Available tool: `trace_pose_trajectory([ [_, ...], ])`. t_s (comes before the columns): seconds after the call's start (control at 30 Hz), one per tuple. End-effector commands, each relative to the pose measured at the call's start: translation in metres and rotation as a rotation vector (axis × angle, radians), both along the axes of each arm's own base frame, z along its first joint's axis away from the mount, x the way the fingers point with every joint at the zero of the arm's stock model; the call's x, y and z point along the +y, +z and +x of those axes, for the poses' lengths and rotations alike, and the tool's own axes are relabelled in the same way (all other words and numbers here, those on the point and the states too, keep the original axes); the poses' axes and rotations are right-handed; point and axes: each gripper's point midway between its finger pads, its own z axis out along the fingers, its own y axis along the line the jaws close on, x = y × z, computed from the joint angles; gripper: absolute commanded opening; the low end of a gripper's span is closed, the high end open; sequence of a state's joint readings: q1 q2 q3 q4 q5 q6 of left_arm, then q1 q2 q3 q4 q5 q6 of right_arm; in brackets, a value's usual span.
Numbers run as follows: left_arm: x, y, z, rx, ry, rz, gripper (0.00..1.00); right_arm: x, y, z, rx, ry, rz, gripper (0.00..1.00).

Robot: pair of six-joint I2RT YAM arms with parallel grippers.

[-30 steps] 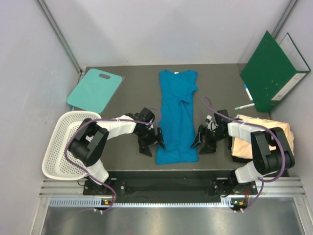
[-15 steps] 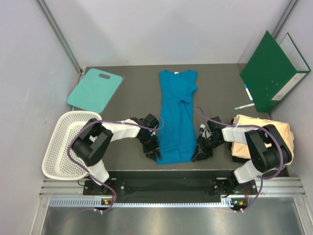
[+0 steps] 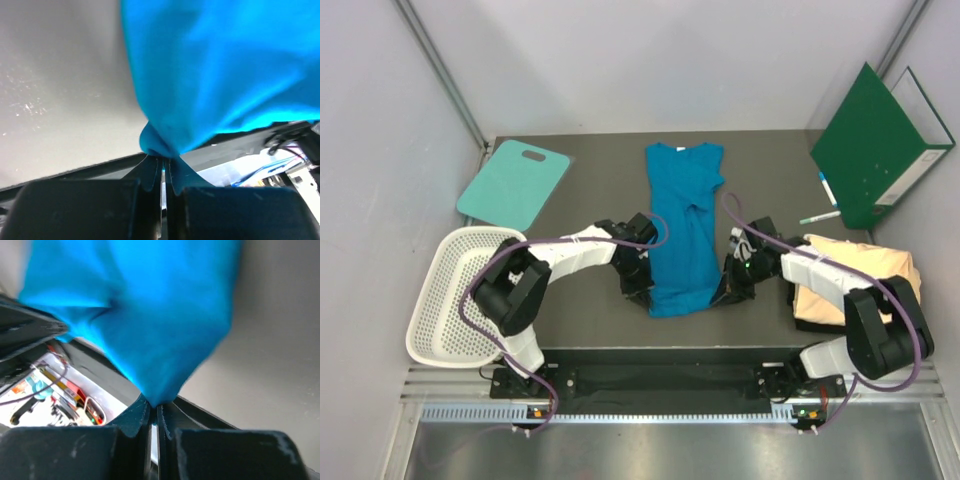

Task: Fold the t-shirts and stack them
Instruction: Grab the bottom of the folded rectangular tshirt with both arms, then fold the folded rectangular tshirt in 1/3 of the way

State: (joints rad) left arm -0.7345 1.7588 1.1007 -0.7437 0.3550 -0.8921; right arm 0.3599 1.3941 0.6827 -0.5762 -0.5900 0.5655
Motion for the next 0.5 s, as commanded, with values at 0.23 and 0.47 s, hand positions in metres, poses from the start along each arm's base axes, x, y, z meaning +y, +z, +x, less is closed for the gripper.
trace_pose_trajectory([
  [0.23,-0.003,0.083,0.075,-0.202,0.039,-0.028,0.0,0.016,0.082,0.078,-0.292,0.027,0.011,0.0],
  [0.47,-0.002,0.102,0.134,-0.266,0.042,-0.09,0.0,0.02,0.094,0.128,-0.372,0.044,-0.005,0.0],
])
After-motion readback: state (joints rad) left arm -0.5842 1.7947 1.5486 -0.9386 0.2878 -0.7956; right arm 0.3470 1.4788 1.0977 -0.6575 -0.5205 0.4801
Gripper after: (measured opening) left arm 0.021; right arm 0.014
